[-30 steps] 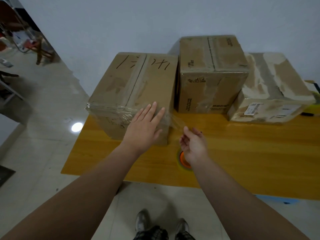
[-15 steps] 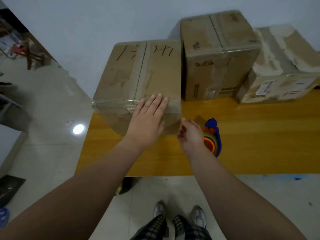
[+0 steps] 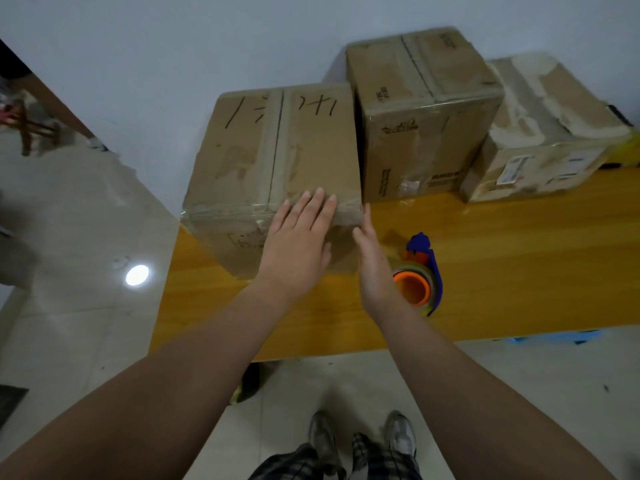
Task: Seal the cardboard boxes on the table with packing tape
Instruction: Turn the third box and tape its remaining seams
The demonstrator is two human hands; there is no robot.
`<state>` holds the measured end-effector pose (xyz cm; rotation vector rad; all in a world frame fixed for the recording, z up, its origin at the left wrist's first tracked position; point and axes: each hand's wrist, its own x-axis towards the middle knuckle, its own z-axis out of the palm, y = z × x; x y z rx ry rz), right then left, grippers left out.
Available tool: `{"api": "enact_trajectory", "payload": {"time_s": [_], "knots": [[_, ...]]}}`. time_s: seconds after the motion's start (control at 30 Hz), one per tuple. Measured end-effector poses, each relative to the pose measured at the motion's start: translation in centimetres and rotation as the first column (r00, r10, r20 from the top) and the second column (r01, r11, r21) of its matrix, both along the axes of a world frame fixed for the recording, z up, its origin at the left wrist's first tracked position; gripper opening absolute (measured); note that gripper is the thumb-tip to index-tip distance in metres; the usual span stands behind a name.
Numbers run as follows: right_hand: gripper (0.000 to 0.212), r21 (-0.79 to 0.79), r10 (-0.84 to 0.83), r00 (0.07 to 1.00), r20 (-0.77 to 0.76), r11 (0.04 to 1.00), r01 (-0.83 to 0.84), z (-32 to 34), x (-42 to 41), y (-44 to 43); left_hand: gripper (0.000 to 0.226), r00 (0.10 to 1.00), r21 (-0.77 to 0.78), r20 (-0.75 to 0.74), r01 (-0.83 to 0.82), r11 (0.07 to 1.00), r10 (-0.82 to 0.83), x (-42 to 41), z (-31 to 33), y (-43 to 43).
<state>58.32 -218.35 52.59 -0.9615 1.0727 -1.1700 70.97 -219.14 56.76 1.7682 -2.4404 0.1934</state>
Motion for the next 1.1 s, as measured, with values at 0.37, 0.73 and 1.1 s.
{"api": "enact_trajectory", "payload": {"time_s": [0.37,0.73,1.1], "knots": [[0.119,-0.047,0.183,0.780,-0.598,0.964,-0.262,-3.2,-0.5,0.0,0.068,1.000,-0.012,0.027,0.008,1.000,-0.008,0.1,-0.1,-0.1],[0.024,0.085,0.216,0.309,-0.926,0.918,-0.387,-0.5,-5.6,-4.2,0.060,0.999,-0.007,-0.026,0.018,1.000,-0.018,0.3,0.5,-0.2],[0.040,0.148,0.187,0.040,-0.981,0.874,-0.462,5.0,-5.1,-8.0,0.058,0.996,0.027,-0.094,0.004,1.000,-0.002,0.1,1.1,-0.1]]}}
